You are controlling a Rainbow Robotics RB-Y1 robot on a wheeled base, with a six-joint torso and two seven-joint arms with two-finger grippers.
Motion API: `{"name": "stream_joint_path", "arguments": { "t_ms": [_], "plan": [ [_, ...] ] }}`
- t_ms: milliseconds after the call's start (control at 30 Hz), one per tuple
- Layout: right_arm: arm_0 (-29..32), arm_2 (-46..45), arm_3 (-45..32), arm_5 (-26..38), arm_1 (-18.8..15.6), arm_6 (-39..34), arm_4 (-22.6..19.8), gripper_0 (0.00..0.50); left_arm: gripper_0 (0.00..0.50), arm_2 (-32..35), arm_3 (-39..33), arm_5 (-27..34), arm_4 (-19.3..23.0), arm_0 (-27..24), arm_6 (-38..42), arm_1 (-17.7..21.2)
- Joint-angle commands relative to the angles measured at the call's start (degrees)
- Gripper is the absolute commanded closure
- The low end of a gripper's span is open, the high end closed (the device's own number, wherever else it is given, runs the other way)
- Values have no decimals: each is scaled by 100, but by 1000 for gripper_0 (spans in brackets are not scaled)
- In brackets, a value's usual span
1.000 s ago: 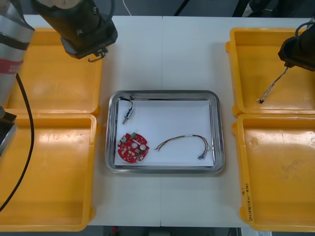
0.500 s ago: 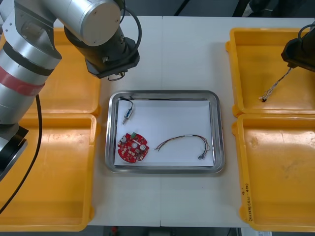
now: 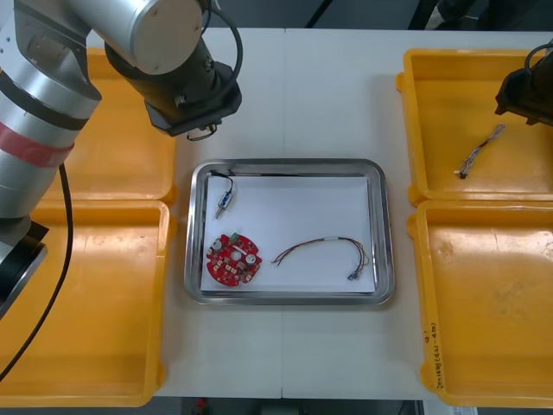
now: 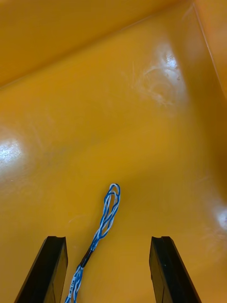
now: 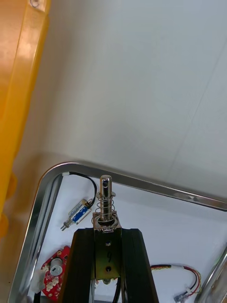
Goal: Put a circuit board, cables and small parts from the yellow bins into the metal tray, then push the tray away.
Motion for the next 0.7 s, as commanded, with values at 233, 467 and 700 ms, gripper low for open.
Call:
{"name": "stream_joint_path", "arguments": {
  "t_ms": [233, 467, 700],
  "plan": [
    [-298, -292, -327, 430, -352, 201, -2, 0, 499, 510, -177, 112, 80, 11, 38, 159],
    [-298, -309, -512, 834, -325, -572, -169, 0, 500, 527, -168, 112, 80, 11, 3, 194],
    [-298, -318, -538, 834, -141, -1600, -398, 0, 498, 527, -168, 112, 80, 11, -59, 203]
  ]
}}
